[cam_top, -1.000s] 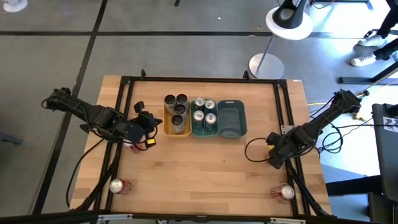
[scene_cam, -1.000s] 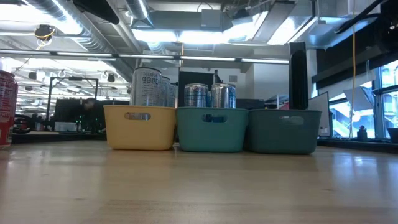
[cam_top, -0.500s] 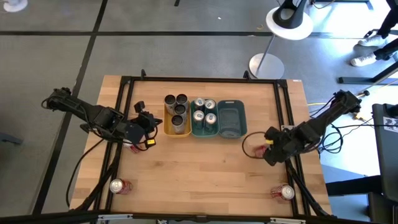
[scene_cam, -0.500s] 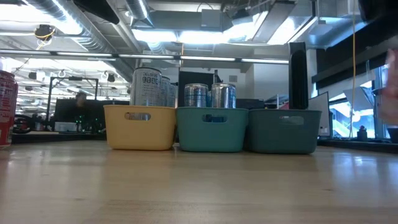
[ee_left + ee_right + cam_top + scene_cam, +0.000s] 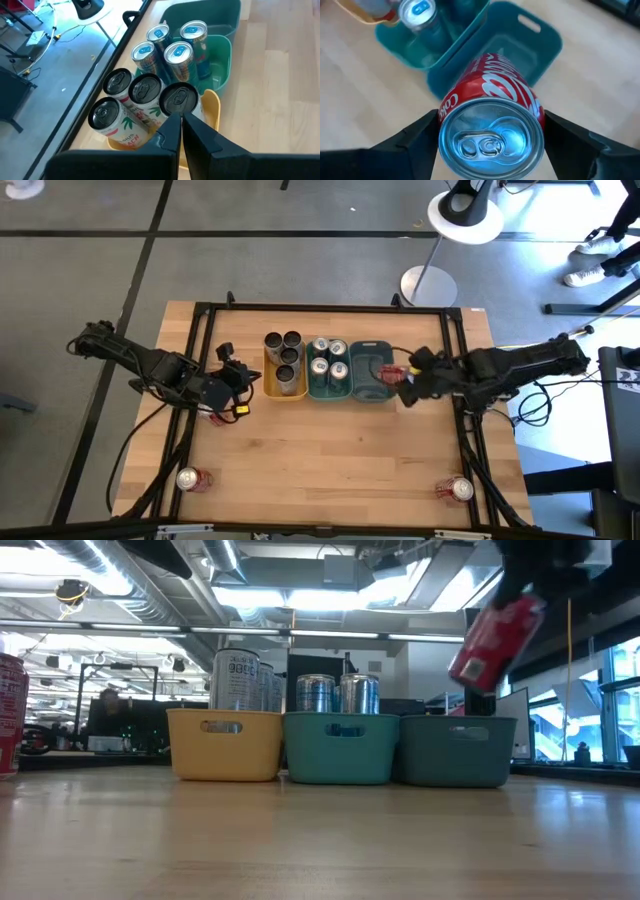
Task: Sort soda cans
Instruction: Put the top right red-white soda can into the blue bin
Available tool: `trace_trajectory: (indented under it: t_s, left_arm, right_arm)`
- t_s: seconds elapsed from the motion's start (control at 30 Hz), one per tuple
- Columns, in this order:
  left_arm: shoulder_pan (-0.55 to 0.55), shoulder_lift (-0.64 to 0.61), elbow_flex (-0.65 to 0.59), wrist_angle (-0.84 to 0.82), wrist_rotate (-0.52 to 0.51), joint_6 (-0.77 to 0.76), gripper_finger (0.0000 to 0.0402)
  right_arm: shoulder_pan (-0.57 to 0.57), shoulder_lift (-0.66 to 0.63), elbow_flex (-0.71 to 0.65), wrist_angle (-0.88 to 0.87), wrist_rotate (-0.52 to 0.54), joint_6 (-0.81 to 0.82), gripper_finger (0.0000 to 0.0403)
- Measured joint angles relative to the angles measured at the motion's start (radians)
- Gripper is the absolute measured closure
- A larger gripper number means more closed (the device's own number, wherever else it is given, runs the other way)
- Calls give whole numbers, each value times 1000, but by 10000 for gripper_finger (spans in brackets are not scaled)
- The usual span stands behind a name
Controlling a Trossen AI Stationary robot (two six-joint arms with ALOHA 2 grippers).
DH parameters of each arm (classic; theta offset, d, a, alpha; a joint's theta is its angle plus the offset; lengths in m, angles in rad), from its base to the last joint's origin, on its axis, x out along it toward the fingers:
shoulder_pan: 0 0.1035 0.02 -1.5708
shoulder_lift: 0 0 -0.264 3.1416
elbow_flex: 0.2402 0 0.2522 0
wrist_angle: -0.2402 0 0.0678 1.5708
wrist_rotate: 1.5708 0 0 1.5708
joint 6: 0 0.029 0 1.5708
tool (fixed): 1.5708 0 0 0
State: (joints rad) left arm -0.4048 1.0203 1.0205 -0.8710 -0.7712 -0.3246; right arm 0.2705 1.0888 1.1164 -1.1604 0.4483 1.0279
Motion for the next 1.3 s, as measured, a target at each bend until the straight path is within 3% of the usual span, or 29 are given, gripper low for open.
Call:
trace_trajectory:
  t_s: [0.23, 0.63, 1.1, 1.3]
  left_arm:
    - [0, 0, 0, 0, 0, 34, 391]
    - [0, 0, 0, 0, 0, 31, 391]
    - [0, 0, 0, 0, 0, -10, 391]
    - [0, 0, 0, 0, 0, -9, 391]
  right_arm:
    - [-209, 104, 0, 114, -32, -252, 109]
    - [-523, 302, 0, 184, -197, -438, 109]
    - [-586, 434, 2, 239, -204, -498, 108]
    - [-585, 441, 3, 270, -198, -512, 75]
